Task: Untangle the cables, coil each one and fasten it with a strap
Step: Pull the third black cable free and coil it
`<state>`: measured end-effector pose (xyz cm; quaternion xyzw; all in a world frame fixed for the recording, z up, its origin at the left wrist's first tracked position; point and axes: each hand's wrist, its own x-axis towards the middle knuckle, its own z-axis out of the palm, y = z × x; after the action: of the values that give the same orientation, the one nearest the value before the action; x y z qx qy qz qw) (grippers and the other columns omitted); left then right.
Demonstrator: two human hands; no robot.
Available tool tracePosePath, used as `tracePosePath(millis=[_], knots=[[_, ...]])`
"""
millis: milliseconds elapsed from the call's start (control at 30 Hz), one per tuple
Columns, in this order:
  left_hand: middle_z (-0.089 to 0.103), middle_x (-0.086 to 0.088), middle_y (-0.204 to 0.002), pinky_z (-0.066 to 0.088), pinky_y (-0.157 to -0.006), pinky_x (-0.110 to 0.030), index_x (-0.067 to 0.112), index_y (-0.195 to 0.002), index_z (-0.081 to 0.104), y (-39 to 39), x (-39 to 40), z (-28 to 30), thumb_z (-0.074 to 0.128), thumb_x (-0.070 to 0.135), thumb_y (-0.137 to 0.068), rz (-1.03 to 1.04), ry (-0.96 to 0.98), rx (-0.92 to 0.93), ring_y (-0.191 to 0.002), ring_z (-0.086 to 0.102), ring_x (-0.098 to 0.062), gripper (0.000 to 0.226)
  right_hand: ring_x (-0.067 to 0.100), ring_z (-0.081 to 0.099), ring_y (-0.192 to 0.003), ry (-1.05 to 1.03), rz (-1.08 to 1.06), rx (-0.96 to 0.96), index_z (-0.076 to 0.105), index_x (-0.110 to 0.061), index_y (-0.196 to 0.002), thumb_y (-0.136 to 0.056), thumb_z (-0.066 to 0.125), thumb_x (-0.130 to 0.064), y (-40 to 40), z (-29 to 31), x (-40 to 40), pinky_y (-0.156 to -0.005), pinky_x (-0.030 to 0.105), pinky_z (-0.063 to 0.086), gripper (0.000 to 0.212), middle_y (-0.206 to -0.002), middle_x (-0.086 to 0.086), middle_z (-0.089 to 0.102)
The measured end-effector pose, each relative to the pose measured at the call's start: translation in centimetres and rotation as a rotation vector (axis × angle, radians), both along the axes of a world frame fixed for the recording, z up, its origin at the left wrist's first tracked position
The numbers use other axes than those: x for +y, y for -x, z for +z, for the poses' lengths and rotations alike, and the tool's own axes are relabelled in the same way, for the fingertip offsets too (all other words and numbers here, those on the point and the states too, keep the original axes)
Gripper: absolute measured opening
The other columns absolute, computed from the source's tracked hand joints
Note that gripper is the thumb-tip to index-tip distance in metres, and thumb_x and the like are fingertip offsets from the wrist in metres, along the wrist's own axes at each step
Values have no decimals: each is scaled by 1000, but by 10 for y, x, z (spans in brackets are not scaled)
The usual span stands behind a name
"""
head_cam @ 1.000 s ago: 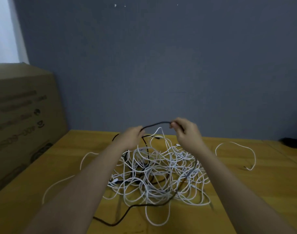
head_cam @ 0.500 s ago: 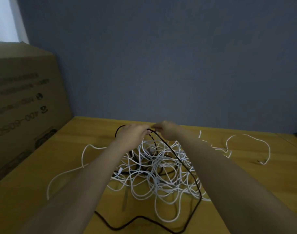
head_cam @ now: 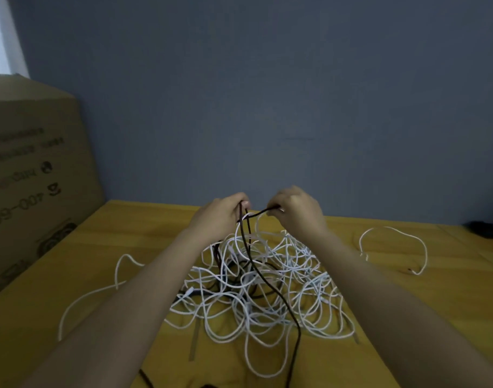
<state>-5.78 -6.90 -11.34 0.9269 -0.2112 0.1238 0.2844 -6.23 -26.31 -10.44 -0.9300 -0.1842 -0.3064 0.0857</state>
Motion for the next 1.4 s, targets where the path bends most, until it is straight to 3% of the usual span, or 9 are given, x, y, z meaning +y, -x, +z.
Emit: tracePosePath(millis=[200,333,567,667,767,934,1067,1267,1400], knots=[[68,7,-85,51,-81,-45,29,-96,57,7,-8,8,37,37,-102,-61,75,4,-85,63,-20,22,8,60,-75,-647,92,437,74,-19,-79,-80,76,-21,21,-3,-17,-68,31,46,3,-89,1,70],[66,14,-76,52,-80,-44,29,-90,56,13,-8,10,40,30,-101,-85,112,-5,-79,65,-17,19,24,60,-83,-422,91,657,71,-17,-88,-93,59,-19,31,4,-23,-73,33,41,13,-92,10,70],[65,15,-81,53,-79,-42,37,-91,54,25,-5,4,37,41,-101,-126,120,28,-83,64,-11,21,23,53,-103,453,-38,29,68,-25,-109,-91,55,-11,50,4,-13,-78,33,36,26,-108,-1,62],[66,14,-85,52,-83,-40,35,-94,57,28,-2,3,36,45,-100,-135,167,48,-87,64,-9,24,27,56,-84,452,-47,-191,72,-14,-93,-74,69,0,53,-1,-12,-68,35,42,23,-90,6,62],[67,7,-89,53,-83,-38,32,-95,58,31,-2,4,38,41,-101,-174,234,92,-87,65,-12,23,25,54,-94,83,96,44,71,-10,-105,-91,59,-10,55,-15,-8,-76,25,37,18,-99,8,64],[63,-7,-90,55,-60,-20,24,-93,59,42,-8,5,40,29,-102,-238,480,237,-61,66,-13,22,-3,59,-65,-658,175,287,68,-10,-86,-83,72,-12,54,-32,13,-63,12,44,6,-74,-9,66],[70,-7,-90,49,-62,-13,16,-99,64,43,-5,5,48,19,-100,-245,465,93,-73,66,-6,16,13,65,-65,-1222,287,494,61,-2,-83,-82,72,-6,53,-32,32,-66,23,55,12,-69,6,65],[72,20,-99,45,-95,-27,45,-114,54,40,15,9,49,18,-100,-270,347,259,-103,63,-1,31,16,68,-71,-1588,320,630,61,-6,-94,-79,71,3,56,-30,37,-70,22,57,20,-79,10,68],[70,11,-108,45,-99,-30,32,-118,59,38,14,5,50,12,-98,-194,315,227,-107,62,-6,29,13,68,-76,-1710,399,694,60,-11,-91,-81,65,9,57,-34,37,-77,22,54,23,-89,10,71]])
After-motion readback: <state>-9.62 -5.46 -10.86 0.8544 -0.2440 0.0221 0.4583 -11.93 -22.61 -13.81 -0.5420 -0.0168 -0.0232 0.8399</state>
